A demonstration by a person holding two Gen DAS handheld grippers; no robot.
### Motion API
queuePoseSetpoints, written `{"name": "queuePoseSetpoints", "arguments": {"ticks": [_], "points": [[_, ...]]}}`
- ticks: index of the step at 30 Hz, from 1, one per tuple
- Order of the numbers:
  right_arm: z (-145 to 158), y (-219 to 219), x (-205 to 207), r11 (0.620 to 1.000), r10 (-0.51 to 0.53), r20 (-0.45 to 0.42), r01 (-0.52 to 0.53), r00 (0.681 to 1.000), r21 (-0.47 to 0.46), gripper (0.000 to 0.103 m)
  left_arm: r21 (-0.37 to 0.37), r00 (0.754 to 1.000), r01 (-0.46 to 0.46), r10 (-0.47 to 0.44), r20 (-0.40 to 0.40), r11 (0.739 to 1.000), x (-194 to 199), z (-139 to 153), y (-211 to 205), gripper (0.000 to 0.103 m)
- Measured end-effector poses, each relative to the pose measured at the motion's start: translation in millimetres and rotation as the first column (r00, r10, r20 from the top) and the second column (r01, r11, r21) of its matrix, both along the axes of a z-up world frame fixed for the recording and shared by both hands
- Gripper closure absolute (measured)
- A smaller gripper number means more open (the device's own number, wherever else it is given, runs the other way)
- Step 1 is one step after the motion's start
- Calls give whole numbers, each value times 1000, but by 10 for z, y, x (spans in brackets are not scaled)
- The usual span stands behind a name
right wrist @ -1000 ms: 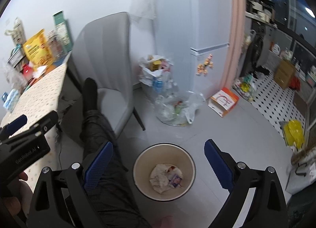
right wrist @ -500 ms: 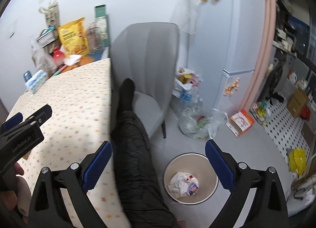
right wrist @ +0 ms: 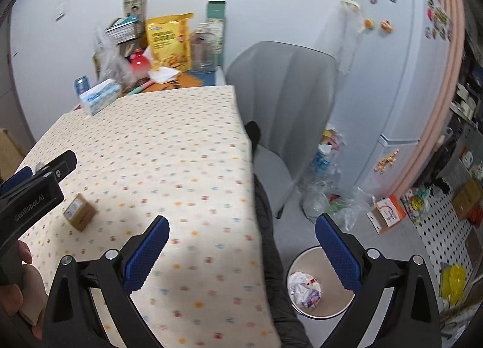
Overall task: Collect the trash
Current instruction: 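Grasp the crumpled newspaper with the left gripper while the right gripper grasps the small cardboard box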
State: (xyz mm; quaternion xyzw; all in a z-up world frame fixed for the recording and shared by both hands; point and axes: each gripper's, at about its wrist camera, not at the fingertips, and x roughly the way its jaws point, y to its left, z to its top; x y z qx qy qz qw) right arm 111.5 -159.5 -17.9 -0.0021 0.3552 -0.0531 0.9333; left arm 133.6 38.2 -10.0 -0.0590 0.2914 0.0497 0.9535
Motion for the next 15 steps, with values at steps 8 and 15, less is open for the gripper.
{"name": "queuePoseSetpoints", "arguments": {"ticks": [8,15], "points": [[-29,512,68,996,83,-12,-84,996,-15,8,-22,997,-73,72,-10,997,-107,-88,481,6],[-69,918,104,988,151,-15,-151,988,-26,8,-33,991,-136,135,-21,990,-213,-153,889,6]]}}
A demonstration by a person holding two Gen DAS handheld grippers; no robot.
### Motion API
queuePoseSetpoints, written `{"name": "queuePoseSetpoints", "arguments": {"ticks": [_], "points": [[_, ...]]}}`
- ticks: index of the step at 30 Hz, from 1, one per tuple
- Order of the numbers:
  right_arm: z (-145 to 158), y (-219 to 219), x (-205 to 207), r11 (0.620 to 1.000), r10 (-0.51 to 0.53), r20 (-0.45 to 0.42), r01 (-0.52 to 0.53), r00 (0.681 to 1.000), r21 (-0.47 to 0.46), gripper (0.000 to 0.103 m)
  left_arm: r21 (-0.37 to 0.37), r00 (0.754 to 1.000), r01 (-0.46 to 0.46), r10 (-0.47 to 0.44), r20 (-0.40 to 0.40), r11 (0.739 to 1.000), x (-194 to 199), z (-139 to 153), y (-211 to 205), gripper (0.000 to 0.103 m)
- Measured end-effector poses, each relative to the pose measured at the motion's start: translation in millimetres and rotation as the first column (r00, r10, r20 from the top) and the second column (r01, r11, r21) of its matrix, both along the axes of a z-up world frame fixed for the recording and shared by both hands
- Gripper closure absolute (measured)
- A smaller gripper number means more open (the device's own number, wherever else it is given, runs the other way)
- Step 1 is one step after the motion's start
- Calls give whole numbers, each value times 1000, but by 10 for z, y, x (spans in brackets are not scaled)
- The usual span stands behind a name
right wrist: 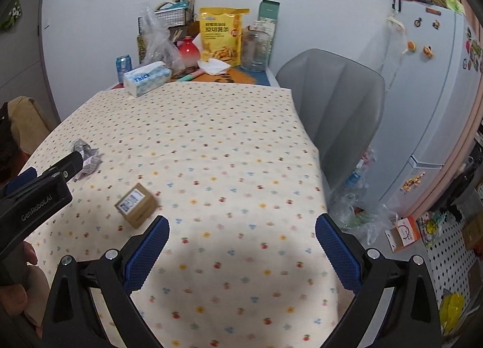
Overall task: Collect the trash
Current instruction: 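Grasp the crumpled newspaper with the left gripper while the right gripper grasps the small cardboard box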
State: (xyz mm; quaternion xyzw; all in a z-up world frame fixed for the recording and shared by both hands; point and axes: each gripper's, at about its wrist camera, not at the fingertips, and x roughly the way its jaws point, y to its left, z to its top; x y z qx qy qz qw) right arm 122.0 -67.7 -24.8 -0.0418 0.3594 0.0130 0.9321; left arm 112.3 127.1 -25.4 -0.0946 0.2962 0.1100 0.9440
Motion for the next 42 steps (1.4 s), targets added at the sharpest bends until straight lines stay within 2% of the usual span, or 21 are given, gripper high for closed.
{"name": "queuePoseSetpoints", "arguments": {"ticks": [6,15,22,35,36,39,42], "points": [[-97,263,42,999,41,-28,-41,999,-17,8,-10,998,-59,59,1,998,-94,-50,320,6],[-202,594,104,995,88,-57,-90,994,-42,8,-18,990,-132,131,-49,991,-98,-263,713,6],[-328,832,255,990,129,-98,-134,987,-39,8,-32,988,-139,136,-70,990,27,-326,858,6],[-580,1107,622,989,138,-145,-143,980,-23,8,7,985,-133,133,-114,991,295,-402,929,6],[-613,1105,656,990,130,-151,-136,980,-31,10,7,985,-130,130,-113,992,312,-395,921,6],[-654,1024,712,992,117,-172,-122,978,-15,22,21,987,-106,107,-118,994,423,-389,853,6],[-681,876,732,995,101,-191,-101,976,11,40,35,988,-81,85,-132,996,561,-400,779,6]]}}
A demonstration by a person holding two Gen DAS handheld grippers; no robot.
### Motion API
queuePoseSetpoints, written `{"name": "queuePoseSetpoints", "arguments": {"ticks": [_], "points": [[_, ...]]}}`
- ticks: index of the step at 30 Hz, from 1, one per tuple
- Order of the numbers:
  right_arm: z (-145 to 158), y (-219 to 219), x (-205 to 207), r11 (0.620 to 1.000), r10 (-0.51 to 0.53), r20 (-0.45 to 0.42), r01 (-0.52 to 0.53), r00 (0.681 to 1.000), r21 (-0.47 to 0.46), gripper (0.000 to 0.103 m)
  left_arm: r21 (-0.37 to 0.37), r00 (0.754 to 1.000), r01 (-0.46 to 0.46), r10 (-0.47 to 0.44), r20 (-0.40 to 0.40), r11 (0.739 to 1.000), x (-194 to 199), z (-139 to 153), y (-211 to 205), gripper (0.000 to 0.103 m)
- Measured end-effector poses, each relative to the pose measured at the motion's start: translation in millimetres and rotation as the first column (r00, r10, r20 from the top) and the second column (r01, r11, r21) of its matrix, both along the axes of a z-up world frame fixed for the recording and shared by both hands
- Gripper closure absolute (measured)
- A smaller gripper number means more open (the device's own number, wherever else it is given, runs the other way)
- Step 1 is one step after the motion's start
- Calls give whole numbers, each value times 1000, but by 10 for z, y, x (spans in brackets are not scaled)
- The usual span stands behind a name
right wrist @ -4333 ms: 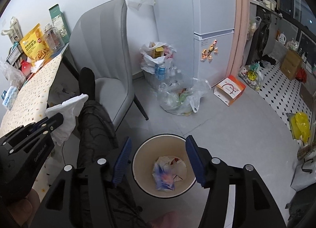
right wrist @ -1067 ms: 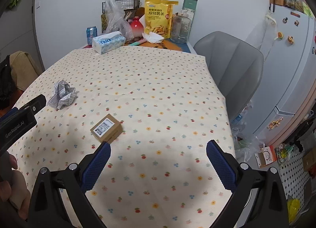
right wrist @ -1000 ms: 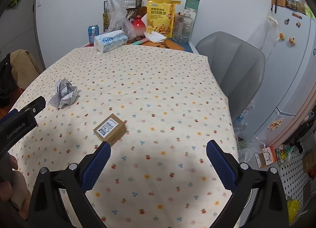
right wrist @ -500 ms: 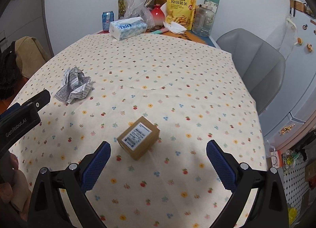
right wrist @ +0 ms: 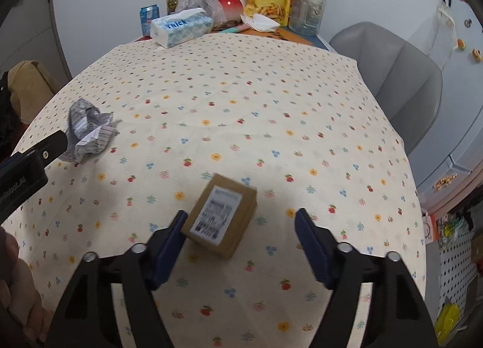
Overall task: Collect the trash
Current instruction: 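Grasp the crumpled newspaper with the left gripper while the right gripper grasps the small cardboard box, then carry the crumpled newspaper and cardboard box with both grippers over the trash bin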
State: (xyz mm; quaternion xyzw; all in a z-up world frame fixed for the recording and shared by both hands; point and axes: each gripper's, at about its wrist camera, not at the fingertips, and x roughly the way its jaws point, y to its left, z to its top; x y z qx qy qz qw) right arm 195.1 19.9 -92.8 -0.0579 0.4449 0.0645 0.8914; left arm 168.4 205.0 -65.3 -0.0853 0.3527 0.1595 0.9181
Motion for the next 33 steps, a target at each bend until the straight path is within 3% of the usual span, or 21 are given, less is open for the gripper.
{"name": "queuePoseSetpoints", "arguments": {"ticks": [2,4,8,10,12,15,33], "points": [[-32,-92,16,1000,0,-20,0,1000,16,58,6,1000,4,-4,-6,1000,94,-7,-40,6],[-28,-135,18,999,15,-25,-14,1000,38,66,8,1000,2,-2,-11,1000,164,-20,-57,6],[-6,-212,24,998,21,-20,-20,1000,57,67,22,999,-15,16,-39,1000,346,-107,-74,7],[-8,-271,32,997,19,-24,-17,1000,72,67,16,999,-16,17,-39,1000,364,-104,-75,21],[-6,-307,41,997,16,-24,-14,1000,72,67,-14,999,-4,4,-45,1000,369,-112,-81,56],[33,-335,25,997,14,-18,-13,1000,72,67,-54,998,22,-25,-55,998,333,-119,-120,70],[571,-633,-552,996,-15,107,5,994,93,67,7,994,96,-96,59,995,-324,395,-625,71]]}}
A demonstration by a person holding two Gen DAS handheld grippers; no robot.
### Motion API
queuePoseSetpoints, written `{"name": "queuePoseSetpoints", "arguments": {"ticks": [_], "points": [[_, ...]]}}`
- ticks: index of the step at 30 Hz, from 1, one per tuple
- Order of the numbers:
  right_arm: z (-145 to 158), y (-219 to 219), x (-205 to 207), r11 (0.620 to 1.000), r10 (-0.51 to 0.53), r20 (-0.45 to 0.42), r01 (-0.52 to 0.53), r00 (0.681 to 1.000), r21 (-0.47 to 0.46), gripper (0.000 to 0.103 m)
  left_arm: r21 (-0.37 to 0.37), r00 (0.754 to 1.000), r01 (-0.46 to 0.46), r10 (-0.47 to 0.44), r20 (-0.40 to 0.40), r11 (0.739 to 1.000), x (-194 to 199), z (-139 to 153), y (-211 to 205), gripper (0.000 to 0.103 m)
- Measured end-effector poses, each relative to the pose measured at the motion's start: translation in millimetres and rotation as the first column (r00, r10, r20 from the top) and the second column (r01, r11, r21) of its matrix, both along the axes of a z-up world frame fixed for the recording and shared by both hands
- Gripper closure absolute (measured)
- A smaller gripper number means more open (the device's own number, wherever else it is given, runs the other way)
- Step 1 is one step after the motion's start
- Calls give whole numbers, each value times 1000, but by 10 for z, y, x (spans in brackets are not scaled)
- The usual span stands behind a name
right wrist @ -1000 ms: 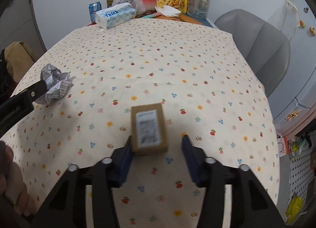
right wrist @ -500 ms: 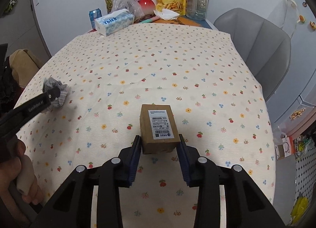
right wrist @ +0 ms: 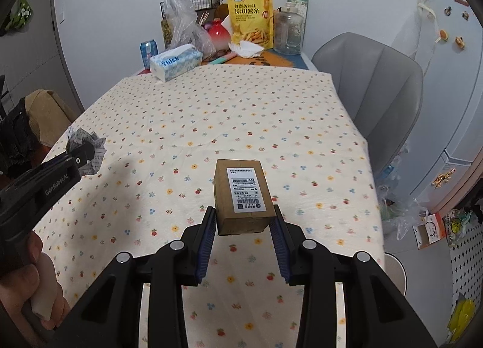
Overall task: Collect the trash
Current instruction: 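Carry the crumpled newspaper and cardboard box with both grippers over the trash bin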
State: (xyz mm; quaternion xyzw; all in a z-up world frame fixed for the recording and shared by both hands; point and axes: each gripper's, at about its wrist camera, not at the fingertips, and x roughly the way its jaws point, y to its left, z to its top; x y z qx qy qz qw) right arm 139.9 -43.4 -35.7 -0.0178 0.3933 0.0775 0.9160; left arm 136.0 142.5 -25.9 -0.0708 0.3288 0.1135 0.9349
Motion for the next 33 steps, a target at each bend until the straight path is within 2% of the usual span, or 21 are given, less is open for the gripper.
{"name": "queuePoseSetpoints", "arguments": {"ticks": [15,24,33], "points": [[296,-580,-383,997,-76,68,75,995,25,67,23,993,102,-103,58,995,-211,293,-692,71],[299,-1008,-460,989,-145,69,142,987,45,67,37,984,169,-171,58,985,-161,343,-1156,72],[247,-1518,-506,971,-239,68,236,969,45,67,63,965,256,-259,46,965,-74,317,-1729,72]]}}
